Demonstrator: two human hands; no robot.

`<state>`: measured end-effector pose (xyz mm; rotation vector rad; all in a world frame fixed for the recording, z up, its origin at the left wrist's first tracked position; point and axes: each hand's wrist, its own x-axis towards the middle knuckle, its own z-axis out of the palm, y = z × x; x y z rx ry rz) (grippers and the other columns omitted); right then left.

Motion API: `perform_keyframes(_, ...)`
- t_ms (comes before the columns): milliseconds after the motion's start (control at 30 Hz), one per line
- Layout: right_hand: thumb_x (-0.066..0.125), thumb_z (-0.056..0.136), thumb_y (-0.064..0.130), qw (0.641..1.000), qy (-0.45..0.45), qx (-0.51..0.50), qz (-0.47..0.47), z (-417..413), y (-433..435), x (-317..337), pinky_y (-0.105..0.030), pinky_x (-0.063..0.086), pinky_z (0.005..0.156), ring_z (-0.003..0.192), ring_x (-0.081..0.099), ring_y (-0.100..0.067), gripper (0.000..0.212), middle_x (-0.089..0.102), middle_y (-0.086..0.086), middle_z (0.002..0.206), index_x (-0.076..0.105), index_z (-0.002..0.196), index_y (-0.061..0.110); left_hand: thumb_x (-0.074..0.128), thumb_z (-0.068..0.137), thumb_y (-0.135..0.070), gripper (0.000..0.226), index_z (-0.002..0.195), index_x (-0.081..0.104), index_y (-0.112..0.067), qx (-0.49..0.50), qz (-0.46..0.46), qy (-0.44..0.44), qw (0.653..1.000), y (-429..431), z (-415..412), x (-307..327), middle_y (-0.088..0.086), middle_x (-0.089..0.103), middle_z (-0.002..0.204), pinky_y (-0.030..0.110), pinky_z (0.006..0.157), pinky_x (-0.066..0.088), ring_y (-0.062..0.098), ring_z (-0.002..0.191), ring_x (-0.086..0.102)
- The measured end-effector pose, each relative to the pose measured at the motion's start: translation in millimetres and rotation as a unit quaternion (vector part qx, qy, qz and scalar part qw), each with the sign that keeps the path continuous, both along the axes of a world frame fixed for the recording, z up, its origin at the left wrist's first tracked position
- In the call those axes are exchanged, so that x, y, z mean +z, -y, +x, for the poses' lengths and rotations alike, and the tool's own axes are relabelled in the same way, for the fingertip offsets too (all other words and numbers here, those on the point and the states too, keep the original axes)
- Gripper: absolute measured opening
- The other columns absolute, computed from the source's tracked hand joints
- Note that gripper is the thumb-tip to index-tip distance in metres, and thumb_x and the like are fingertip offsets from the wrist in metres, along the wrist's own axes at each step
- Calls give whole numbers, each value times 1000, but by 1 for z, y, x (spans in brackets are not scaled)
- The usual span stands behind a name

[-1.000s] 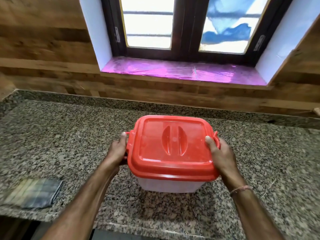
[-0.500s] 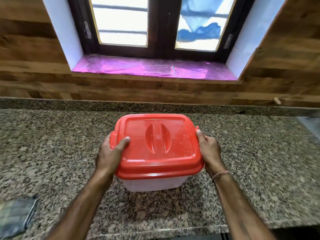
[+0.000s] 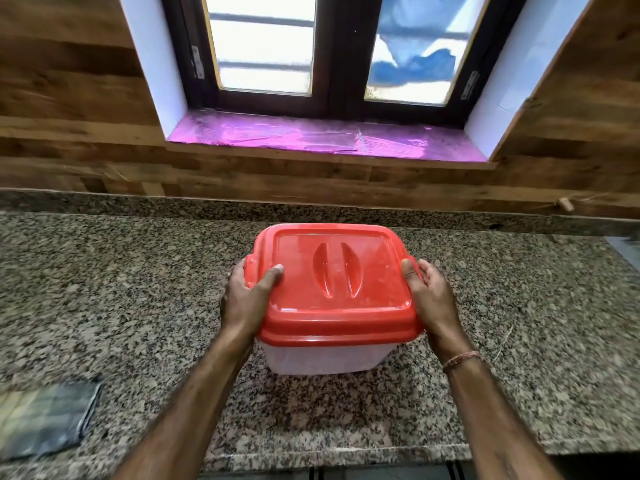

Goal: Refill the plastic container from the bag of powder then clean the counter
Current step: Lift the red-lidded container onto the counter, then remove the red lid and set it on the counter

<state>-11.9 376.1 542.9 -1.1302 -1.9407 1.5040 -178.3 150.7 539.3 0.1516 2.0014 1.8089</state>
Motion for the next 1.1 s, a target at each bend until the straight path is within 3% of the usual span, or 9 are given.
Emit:
perform_keyframes(67,60,92,62,1000,-15,-6,-20,-4,1,4,-51,65,77,90,78,-24,35,74,-9,116,61,114,35,68,94,-40,69,152,38,-20,-1,11,3,1000,1,0,1,12,67,120,51,77,64,27,94,75)
perform_keyframes(200,68,89,57,998,-49,3,-47,-8,4,7,-54,64,80,91,78,-28,24,76,-9,111,61,103,40,68,94,-38,76,158,30,-21,14,18,-3,1000,4,0,5,13,64,125,49,75,65,28,95,74)
perform_keyframes(300,69,90,52,994,-81,12,-77,-5,7,11,-54,64,82,94,78,-28,27,74,-11,116,59,112,40,69,94,-37,79,160,26,-22,13,25,-2,1000,6,1,7,14,63,128,48,76,64,29,96,74)
perform_keyframes(400,76,80,60,991,-96,17,-86,-3,11,15,-55,62,87,102,76,-27,73,71,-8,126,51,142,31,68,95,-37,77,159,29,-21,20,32,-6,999,9,3,10,13,64,126,44,74,65,26,96,74)
perform_keyframes(467,78,73,66,992,-104,18,-70,-5,14,21,-54,60,92,109,73,-24,87,68,-1,129,46,147,35,68,95,-37,73,157,32,-21,30,33,-26,999,10,3,15,12,66,124,45,74,65,25,95,74)
perform_keyframes(600,79,83,45,985,-167,13,-45,-3,16,42,-47,62,89,109,73,-19,77,68,2,129,44,151,32,69,94,-39,69,153,39,-22,42,46,-69,996,9,5,38,8,68,123,42,77,64,21,97,74)
perform_keyframes(800,81,83,18,955,-254,-17,-155,23,-24,55,-48,63,84,106,75,-28,68,74,-7,125,52,144,24,73,76,-63,83,148,47,-29,32,36,-138,989,-22,16,66,-2,71,124,46,92,60,17,106,72)
perform_keyframes(967,76,85,11,940,-287,-61,-176,77,-93,42,-43,64,79,103,75,-27,61,74,-11,126,55,142,19,54,75,-89,94,149,48,-32,-36,5,-143,989,-87,52,59,-5,63,141,47,112,45,17,130,59)
perform_keyframes(1100,76,88,13,937,-280,-106,-182,138,-165,14,-57,60,88,114,71,-34,57,73,-10,127,58,141,23,44,97,-68,77,160,33,-24,-90,-133,-175,971,-145,101,34,7,43,160,41,119,33,29,146,42)
